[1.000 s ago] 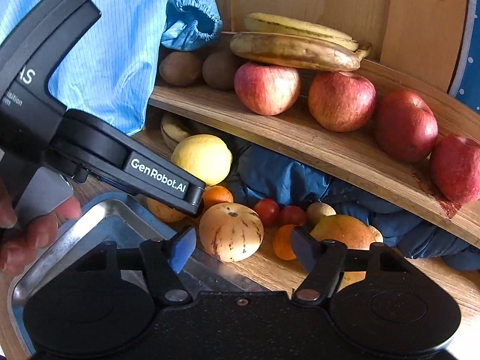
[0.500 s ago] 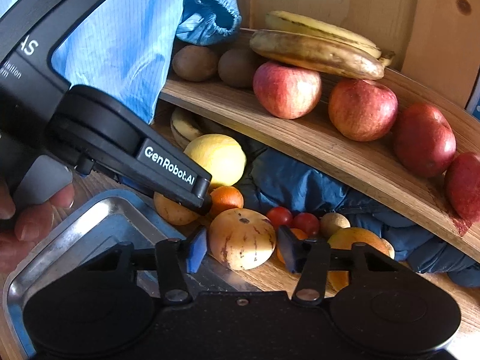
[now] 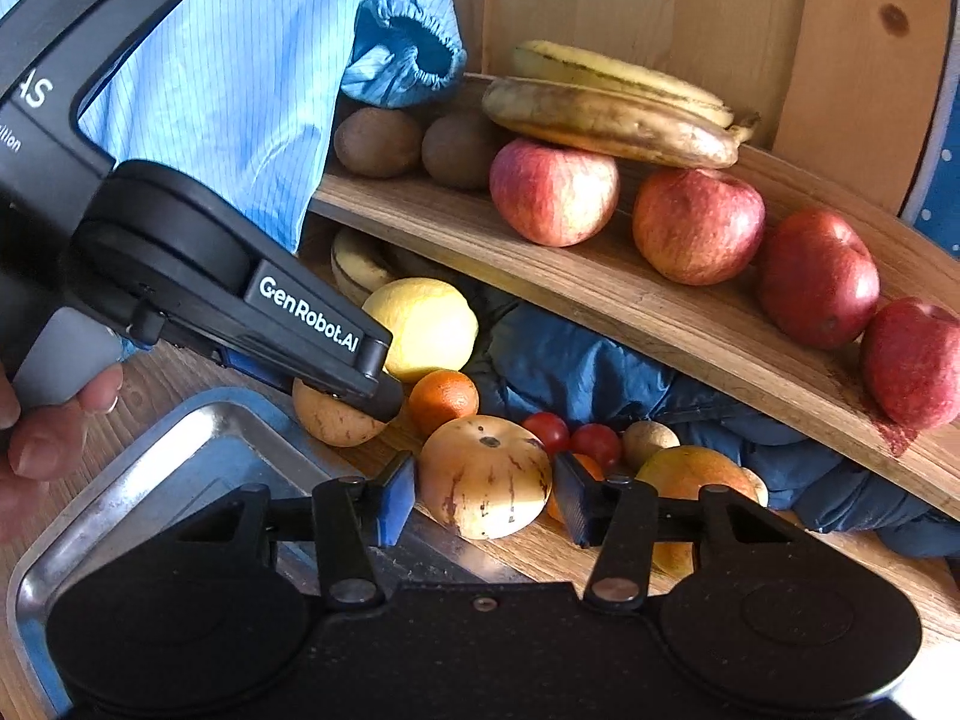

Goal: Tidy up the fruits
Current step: 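Grasp the pale orange fruit with the left tool while the right grasps the speckled yellow fruit, then carry both fruits onto the steel tray and open both tools to release them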

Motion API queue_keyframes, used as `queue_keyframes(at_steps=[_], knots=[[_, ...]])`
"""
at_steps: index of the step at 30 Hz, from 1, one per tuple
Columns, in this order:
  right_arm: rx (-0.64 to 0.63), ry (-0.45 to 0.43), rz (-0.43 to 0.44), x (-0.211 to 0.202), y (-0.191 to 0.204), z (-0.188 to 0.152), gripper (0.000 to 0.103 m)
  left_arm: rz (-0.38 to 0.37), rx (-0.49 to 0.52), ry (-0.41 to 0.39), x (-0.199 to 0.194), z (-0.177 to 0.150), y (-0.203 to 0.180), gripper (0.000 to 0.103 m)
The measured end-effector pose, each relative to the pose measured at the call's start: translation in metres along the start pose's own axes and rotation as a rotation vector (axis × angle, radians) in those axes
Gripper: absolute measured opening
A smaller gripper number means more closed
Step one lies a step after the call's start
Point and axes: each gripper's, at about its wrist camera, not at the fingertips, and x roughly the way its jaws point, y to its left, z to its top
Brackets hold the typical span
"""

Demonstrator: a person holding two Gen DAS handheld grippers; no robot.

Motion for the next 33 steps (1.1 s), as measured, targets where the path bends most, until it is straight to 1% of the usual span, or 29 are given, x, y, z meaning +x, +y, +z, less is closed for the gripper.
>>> queue_keyframes(at_steps=[6,13,23,33], knots=[[0.018,-0.009,-0.011,-0.016,0.005,-0.002,0.051,-0.019,0.017,-0.002,-0.016,-0.006,0.003,0.051],[0.033,0.0,-0.012,-0.038,0.016,-0.01,0.051,-0.035,0.053,0.006,-0.026,-0.017,0.006,0.051],[0.028,0.054,0.041,-0.072,0.042,-0.028,0.051,-0.083,0.11,0.029,-0.045,-0.036,0.02,0.051],[0.028,0.11,0.101,-0.089,0.074,-0.041,0.051,-0.127,0.194,0.071,-0.059,-0.059,0.033,0.051]])
